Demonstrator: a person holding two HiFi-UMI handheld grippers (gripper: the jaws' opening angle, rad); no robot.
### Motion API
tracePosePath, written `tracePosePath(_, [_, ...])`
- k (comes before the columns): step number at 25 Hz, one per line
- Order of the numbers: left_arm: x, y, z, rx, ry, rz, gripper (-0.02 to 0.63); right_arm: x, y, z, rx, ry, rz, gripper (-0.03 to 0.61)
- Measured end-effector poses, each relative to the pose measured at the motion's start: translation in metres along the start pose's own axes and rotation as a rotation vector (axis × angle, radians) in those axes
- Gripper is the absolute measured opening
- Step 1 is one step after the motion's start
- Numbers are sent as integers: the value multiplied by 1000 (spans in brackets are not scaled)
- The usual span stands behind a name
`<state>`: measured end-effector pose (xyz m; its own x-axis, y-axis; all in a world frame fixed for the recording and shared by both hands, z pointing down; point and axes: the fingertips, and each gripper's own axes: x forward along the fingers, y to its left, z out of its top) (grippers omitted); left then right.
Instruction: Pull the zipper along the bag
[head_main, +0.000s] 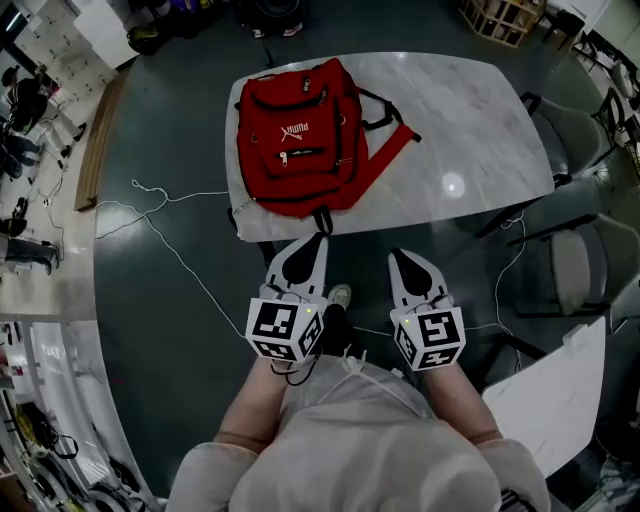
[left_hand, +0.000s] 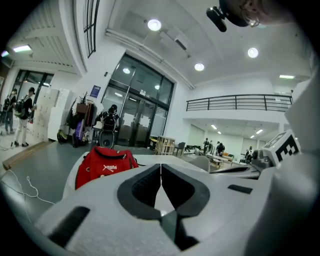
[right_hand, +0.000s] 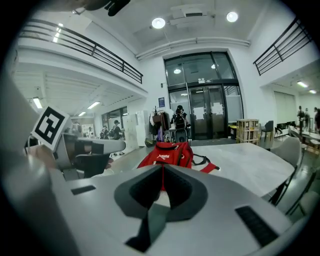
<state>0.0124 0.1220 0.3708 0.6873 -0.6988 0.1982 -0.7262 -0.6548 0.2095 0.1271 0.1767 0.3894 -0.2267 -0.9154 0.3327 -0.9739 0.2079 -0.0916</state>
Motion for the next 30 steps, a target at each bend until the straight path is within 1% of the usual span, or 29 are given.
tracePosePath(2, [35,19,11,-35,-4,-18,18,31,-18,13,-10,4,-24,28])
tracePosePath(4, [67,39,23,-52,-10,-28,18,61,-34,28,-11,2,-38,28])
tracePosePath(7, [105,65,36,-57,-11,-35,18,100,-50,46,-22,9,-41,28])
tracePosePath(10, [131,87,44,-58,6,-25,18,130,-61,59,-15,17,-34,28])
tracePosePath(15, [163,113,48,-71,49,21,18,165,-70,80,-31,28,16,28])
tracePosePath(21, [191,132,29,-84,124,62,18,217,-83,89,-45,72,78,29])
tracePosePath(26, [222,147,14,-87,164,122,18,265,-99,94,-64,103,161,29])
tracePosePath(28, [235,156,12,-88,178,145,18,284,-101,96,-54,121,198,29])
tracePosePath(30, [247,164,7,-95,198,160,18,302,-102,94,-18,147,240,29])
